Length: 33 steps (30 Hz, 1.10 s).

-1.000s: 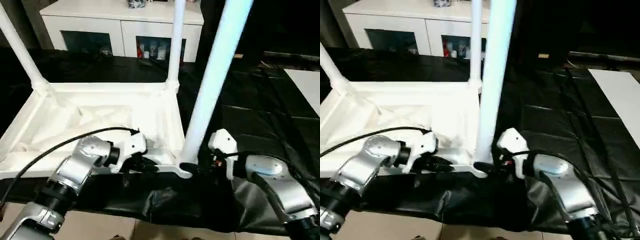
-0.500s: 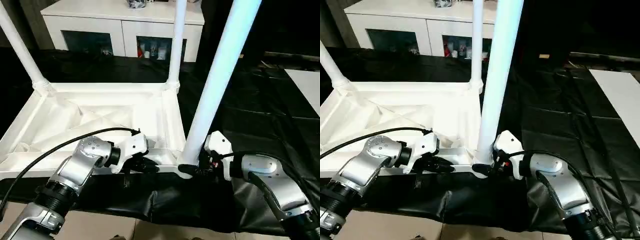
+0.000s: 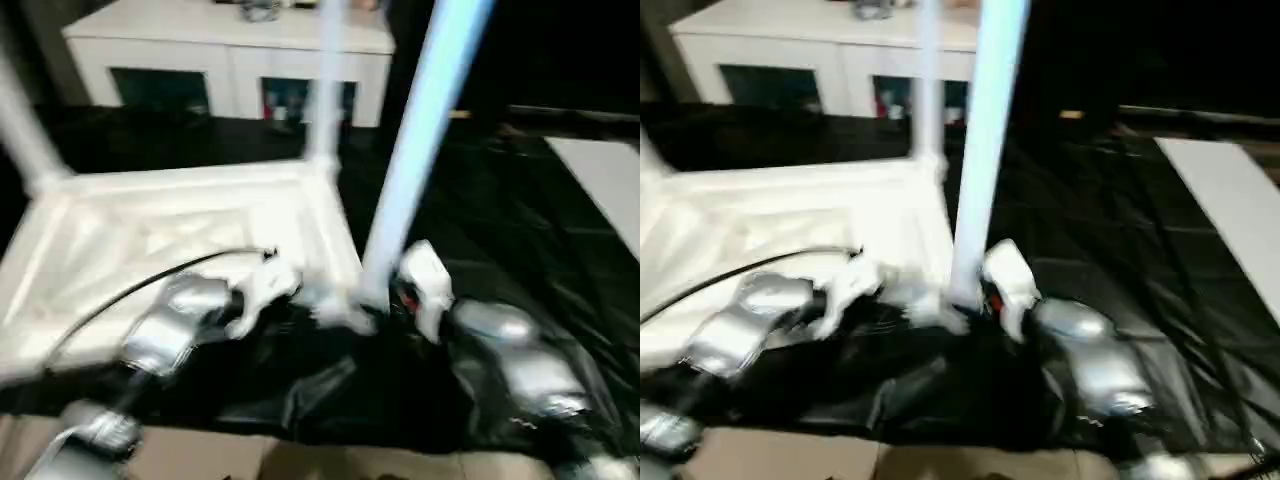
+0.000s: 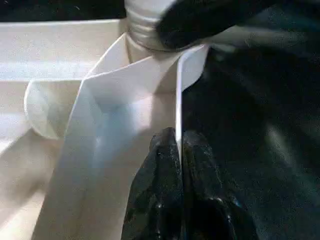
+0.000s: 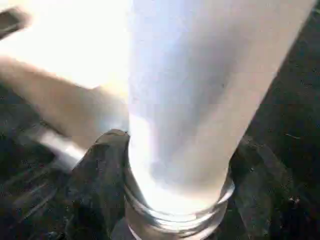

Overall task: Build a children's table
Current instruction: Rotate leg to tighten

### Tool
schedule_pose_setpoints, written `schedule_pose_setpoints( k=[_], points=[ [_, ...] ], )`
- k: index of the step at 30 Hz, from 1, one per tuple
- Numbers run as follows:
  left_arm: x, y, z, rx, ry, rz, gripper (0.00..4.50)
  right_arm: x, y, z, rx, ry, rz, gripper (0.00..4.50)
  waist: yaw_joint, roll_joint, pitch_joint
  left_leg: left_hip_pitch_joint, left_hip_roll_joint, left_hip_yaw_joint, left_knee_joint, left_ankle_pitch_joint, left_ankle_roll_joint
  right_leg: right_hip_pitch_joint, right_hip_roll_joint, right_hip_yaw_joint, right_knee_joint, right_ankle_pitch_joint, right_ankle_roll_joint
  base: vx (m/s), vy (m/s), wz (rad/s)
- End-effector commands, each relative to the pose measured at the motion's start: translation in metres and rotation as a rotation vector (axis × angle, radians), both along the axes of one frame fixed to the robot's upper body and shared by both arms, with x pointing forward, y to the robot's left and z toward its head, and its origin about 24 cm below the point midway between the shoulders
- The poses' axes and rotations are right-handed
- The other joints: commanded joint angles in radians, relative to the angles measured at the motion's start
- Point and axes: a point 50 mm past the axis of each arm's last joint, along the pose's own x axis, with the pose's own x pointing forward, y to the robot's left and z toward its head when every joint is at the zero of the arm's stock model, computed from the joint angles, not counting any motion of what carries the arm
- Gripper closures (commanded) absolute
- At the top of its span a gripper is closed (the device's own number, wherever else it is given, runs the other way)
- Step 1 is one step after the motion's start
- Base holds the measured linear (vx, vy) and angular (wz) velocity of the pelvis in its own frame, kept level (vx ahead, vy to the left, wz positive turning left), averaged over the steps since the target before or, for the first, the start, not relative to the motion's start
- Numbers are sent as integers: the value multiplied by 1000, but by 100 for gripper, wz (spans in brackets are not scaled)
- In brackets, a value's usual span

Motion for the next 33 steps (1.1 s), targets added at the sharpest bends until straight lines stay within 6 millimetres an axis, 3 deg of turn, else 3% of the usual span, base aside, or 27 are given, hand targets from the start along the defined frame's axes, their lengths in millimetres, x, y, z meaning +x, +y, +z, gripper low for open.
schedule_pose_setpoints(
  k=[1, 4, 5, 6, 8, 11, 13, 15, 17, 20, 21, 23, 24, 25, 27, 33],
  points=[
    [2, -21, 3, -69, -13, 3, 450, 1, -9, -25, -63, 128, -196, 183, 0, -2, -46, 11, -1, -10, -80, -417, -23, 23, -44, 15, -116, -629, -69, 0, 0, 0],
    [12, -41, 3, -70, -38, 98, 450, 10, 10, -27, -62, 142, -318, 184, -8, 1, -45, 10, 1, -11, -87, -450, -23, 23, -37, 12, -114, -585, -81, 0, 0, 0],
    [16, -48, 3, -61, -67, 136, 450, 13, 18, -28, -40, 158, -370, 184, -10, -1, -49, 18, 0, -13, -86, -467, -26, 24, -37, 9, -116, -582, -79, 0, 0, 0],
    [19, -53, 2, -61, -76, 157, 450, 15, 26, -29, -26, 171, -390, 184, -13, 8, -47, 23, 0, -15, -87, -478, -26, 22, -37, 7, -120, -574, -79, 0, 0, 0],
    [23, -61, 3, -51, -121, 184, 450, 18, 41, -26, -50, 147, -361, 184, -18, 6, -42, 28, 1, -14, -91, -523, -18, 20, -33, 0, -130, -560, -83, 0, 0, 0],
    [25, -61, 3, -31, -149, 176, 450, 21, 46, -14, 18, 79, -314, 114, -16, 1, -44, 27, -1, -14, -91, -523, -4, 25, -39, 2, -133, -563, -79, 0, 0, 0],
    [26, -57, 4, -25, -156, 167, 450, 22, 40, -6, 37, 21, -297, 104, -12, -6, -47, 20, -4, -11, -91, -494, 15, 28, -42, 5, -132, -571, -70, 0, 0, 0],
    [26, -52, 1, -6, -157, 154, 450, 21, 33, -1, 32, -12, -288, 79, -11, -5, -48, 9, -2, -15, -97, -465, 26, 37, -45, 6, -129, -561, -64, 0, 0, 0],
    [26, -48, -1, 1, -155, 147, 450, 20, 26, 2, 45, -22, -291, 71, -13, -4, -47, 11, -1, -13, -97, -471, 28, 31, -44, 8, -128, -554, -75, 0, 0, 0],
    [26, -42, -3, 18, -155, 135, 450, 16, 11, 6, 10, -48, -266, 47, -10, -8, -47, 10, -1, -11, -97, -457, 35, 32, -44, 10, -130, -558, -68, 0, 0, 0],
    [24, -33, -5, 29, -143, 99, 450, 8, -12, 10, -41, -69, -166, 47, -6, -2, -46, 13, -2, -10, -96, -457, 41, 33, -43, 10, -133, -560, -66, 0, 0, 0],
    [21, -28, -5, 33, -125, 54, 450, 1, -25, 14, -59, -73, -74, 47, 5, -7, -48, 12, 2, -6, -94, -436, 54, 32, -46, 16, -130, -534, -70, 0, 0, 0],
    [19, -27, -5, 34, -119, 39, 450, -2, -28, 15, -60, -72, -45, 47, 9, -9, -48, 4, 3, -6, -96, -416, 60, 38, -47, 17, -124, -516, -77, 0, 0, 0],
    [15, -25, -6, 36, -99, -12, 450, -7, -35, 19, -65, -81, 14, 47, 8, -1, -49, -5, 3, -9, -100, -397, 57, 42, -47, 15, -119, -503, -86, 0, 0, 0],
    [7, -17, -7, 55, -67, -121, 450, -18, -45, 27, -83, -90, 155, 47, 15, -2, -51, -3, 9, -10, -99, -390, 66, 47, -51, 17, -121, -483, -91, 0, 0, 0],
    [-13, -3, 0, 39, 34, -363, 450, -43, -46, 29, -101, -17, 437, 47, 24, 5, -58, 1, 21, 0, -95, -316, 77, 47, -49, 27, -88, -241, -212, 50, -7, 4]
  ],
)
